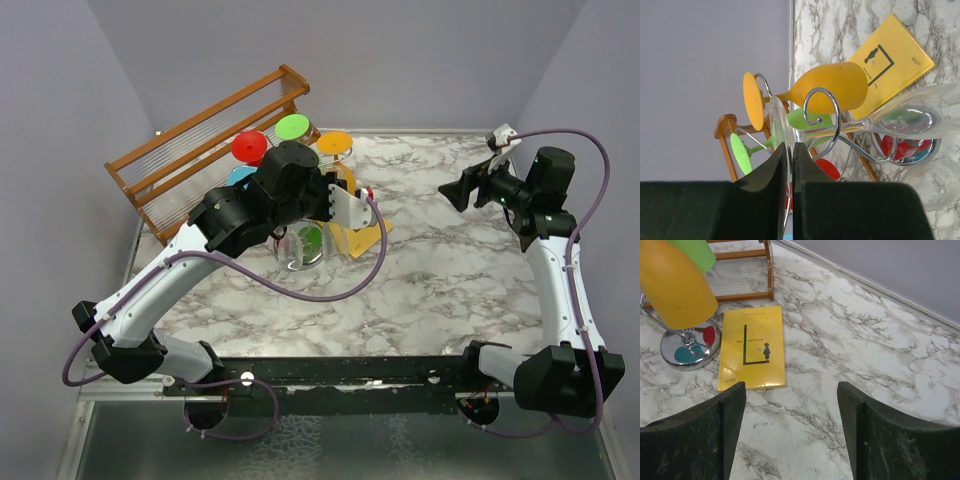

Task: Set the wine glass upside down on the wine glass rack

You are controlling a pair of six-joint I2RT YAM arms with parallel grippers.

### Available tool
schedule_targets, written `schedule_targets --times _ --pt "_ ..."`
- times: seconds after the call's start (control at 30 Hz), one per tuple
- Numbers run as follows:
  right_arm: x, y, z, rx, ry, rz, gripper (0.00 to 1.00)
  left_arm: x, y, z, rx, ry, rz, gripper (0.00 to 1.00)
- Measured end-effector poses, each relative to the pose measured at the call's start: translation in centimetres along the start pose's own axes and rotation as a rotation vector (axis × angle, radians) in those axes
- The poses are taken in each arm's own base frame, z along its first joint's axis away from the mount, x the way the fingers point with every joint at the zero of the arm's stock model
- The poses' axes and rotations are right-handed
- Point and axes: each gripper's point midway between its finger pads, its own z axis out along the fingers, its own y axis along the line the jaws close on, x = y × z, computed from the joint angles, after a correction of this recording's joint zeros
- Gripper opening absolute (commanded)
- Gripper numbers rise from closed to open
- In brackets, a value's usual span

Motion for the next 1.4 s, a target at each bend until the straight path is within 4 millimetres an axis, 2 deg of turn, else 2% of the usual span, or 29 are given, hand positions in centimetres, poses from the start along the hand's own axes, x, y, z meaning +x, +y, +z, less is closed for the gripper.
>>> schedule_targets --times 0.27,0.87,1.4 --pt "0.0 0.0 0.0 0.0 0.0 0.0 0.73 -1.1 0.2 -0.6 0.012 -0.052 -0.002 0.0" --pt "0.0 0.0 0.0 0.0 0.0 0.0 0.73 -1.8 0.4 -0.6 0.003 -0.091 -0.012 0.0" --pt "0.3 0.0 0.0 -0.001 0.004 0.003 0.73 -2.1 -0.3 1.4 0.024 -0.1 -0.034 0.05"
